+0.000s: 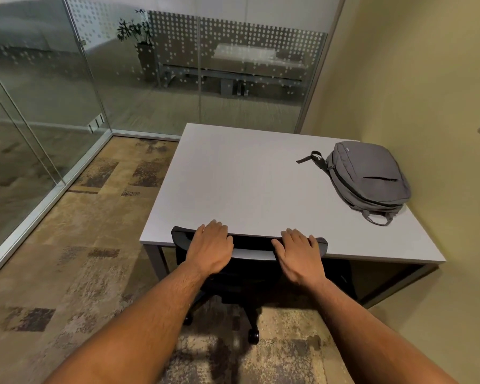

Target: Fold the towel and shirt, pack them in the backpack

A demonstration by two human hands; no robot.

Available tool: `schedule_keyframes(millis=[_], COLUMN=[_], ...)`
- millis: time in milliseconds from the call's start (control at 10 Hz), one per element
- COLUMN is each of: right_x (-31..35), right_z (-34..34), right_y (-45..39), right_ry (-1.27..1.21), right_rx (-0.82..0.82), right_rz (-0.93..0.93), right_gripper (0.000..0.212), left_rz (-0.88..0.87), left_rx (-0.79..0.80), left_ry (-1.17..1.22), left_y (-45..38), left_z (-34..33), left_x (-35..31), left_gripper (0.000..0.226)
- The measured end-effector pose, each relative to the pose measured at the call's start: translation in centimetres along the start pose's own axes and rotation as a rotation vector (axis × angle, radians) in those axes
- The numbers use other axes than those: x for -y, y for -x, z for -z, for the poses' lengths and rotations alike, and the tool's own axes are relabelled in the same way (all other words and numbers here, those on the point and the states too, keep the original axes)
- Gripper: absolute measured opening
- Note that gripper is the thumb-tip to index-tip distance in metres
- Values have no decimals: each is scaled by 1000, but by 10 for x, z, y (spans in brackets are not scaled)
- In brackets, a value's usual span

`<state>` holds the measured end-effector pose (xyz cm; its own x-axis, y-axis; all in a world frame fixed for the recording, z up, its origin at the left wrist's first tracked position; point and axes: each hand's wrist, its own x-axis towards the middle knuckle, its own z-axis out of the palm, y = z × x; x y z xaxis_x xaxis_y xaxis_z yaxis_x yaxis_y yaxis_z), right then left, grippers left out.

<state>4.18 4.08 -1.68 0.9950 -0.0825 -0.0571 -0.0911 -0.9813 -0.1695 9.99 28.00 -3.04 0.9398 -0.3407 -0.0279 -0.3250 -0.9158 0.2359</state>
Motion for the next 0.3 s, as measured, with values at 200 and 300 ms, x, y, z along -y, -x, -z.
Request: schedule_keyframes(millis=[200, 300], right_x=[22, 30], right_z=[33, 53], right_y=[-5, -12], right_ry=[-29, -17], right_rx=[-40, -93], right_rz=[51, 82], right_gripper=[63, 65], left_rz=[13, 22], left_rx=[-45, -125], left_ry=[-5, -21], left_y=[4, 0], left_z=[32, 54], left_x=[-13, -22], left_gripper=[58, 58])
